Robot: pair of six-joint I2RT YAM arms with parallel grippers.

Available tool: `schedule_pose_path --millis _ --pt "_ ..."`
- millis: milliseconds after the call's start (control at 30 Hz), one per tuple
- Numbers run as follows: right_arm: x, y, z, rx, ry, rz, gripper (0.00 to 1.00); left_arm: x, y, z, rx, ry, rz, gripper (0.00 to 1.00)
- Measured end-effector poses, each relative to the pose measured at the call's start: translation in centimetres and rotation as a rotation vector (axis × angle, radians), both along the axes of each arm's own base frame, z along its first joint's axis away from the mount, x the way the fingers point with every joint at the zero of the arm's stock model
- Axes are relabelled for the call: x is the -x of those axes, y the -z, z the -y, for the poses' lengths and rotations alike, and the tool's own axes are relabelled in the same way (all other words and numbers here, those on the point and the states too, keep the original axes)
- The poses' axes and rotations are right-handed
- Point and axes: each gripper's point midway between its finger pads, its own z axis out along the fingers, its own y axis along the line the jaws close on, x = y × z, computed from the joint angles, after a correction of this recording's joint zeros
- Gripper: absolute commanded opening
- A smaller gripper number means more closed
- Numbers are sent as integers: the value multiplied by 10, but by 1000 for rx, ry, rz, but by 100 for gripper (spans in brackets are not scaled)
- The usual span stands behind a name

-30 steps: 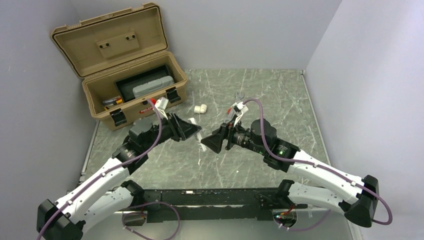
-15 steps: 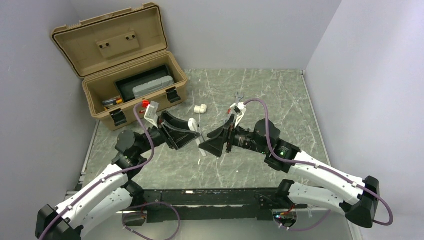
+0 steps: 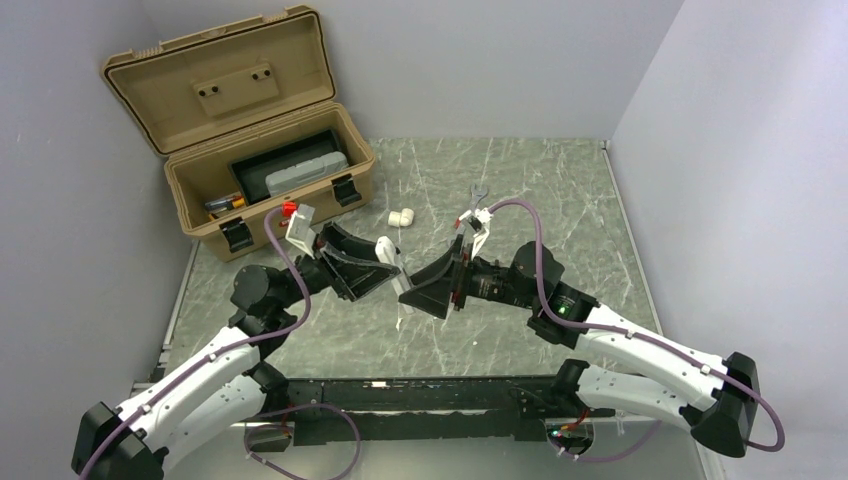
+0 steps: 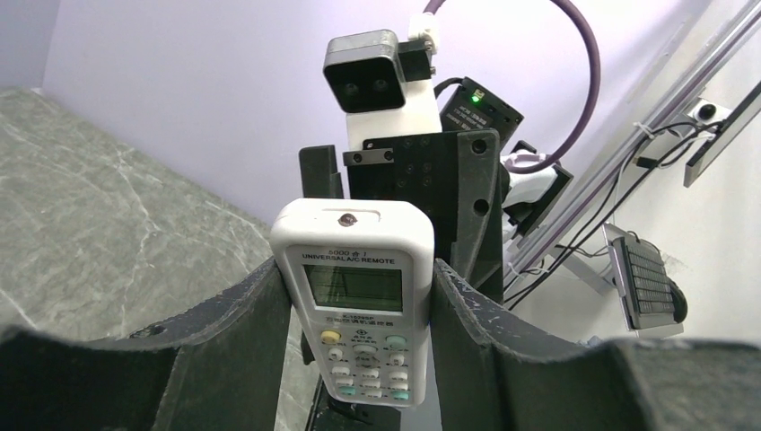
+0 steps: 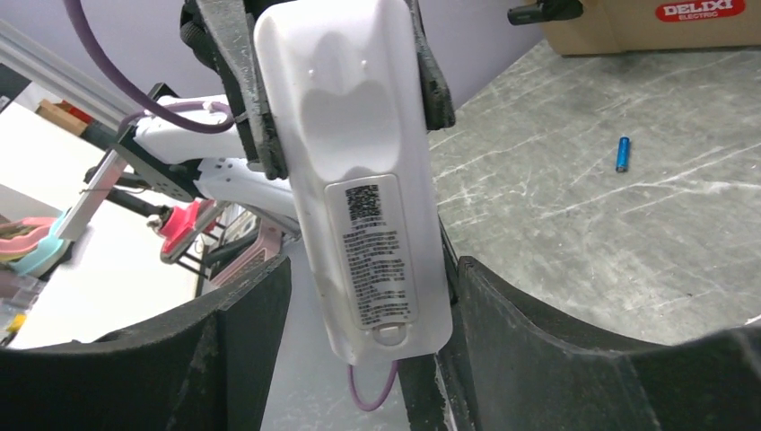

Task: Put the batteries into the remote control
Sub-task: Adjust the remote control.

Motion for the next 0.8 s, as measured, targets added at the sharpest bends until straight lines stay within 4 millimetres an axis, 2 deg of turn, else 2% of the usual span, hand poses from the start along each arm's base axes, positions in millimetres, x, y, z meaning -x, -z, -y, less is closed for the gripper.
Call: schedule_pose_path --millis 300,367,467,533,600,700,800 --pt "0 13 -8 30 -28 -25 54 -7 2 -5 -9 -63 -14 0" --pt "1 14 -8 31 -37 -23 46 -8 3 -5 -10 -68 -20 0" --pt "2 14 -9 32 -43 -21 27 -8 3 -5 -11 -68 -22 3" --pt "2 14 -9 33 -43 -21 13 -9 3 -5 -12 -69 -24 14" --pt "1 15 -9 35 -44 -22 1 -9 4 -5 -12 -72 -26 36" --pt "0 14 -10 41 -40 -21 0 -10 4 -6 -12 -77 -33 64" --pt "-2 15 -9 56 -28 -26 0 -13 7 -8 -22 -101 -48 82"
